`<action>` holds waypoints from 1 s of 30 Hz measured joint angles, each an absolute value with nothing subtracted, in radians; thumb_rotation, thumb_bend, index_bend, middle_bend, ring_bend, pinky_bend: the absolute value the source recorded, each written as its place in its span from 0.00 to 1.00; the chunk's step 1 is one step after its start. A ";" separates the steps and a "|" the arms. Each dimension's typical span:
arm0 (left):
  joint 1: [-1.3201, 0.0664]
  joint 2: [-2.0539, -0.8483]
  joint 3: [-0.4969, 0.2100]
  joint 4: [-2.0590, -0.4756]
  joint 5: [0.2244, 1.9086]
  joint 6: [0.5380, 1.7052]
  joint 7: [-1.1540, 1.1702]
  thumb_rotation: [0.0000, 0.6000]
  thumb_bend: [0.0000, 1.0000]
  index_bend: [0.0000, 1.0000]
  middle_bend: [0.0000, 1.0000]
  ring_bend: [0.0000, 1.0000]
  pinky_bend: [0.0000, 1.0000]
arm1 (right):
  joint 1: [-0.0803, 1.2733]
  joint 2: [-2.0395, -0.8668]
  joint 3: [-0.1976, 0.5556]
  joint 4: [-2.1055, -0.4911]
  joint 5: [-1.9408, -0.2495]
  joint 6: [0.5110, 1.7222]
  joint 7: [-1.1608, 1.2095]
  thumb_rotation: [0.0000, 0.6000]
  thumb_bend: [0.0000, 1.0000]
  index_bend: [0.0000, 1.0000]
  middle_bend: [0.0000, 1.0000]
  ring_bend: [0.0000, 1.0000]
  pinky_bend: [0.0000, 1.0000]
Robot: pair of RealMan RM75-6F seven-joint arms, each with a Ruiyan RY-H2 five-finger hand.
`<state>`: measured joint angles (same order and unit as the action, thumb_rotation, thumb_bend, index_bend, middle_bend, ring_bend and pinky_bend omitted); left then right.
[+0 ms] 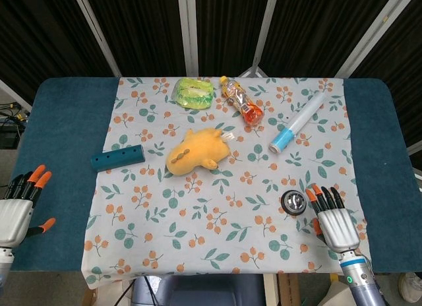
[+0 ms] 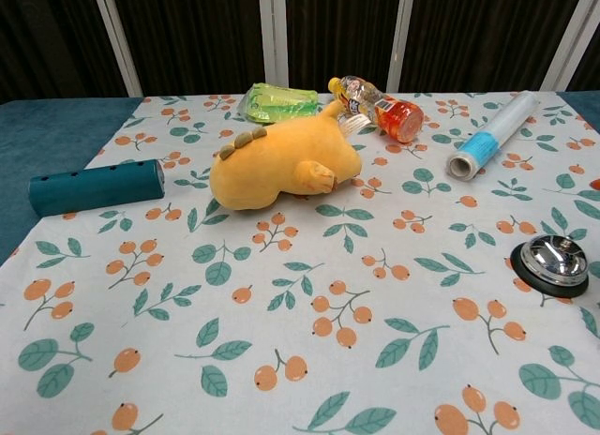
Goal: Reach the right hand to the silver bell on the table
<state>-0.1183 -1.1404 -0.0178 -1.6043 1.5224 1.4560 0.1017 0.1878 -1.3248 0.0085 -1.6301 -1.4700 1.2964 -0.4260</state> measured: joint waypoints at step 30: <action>-0.110 -1.137 -0.016 -1.603 1.522 1.466 0.104 1.00 0.01 0.00 0.00 0.00 0.00 | 0.240 -1.407 -0.034 -1.544 -1.368 1.164 -0.625 1.00 0.72 0.00 0.00 0.00 0.00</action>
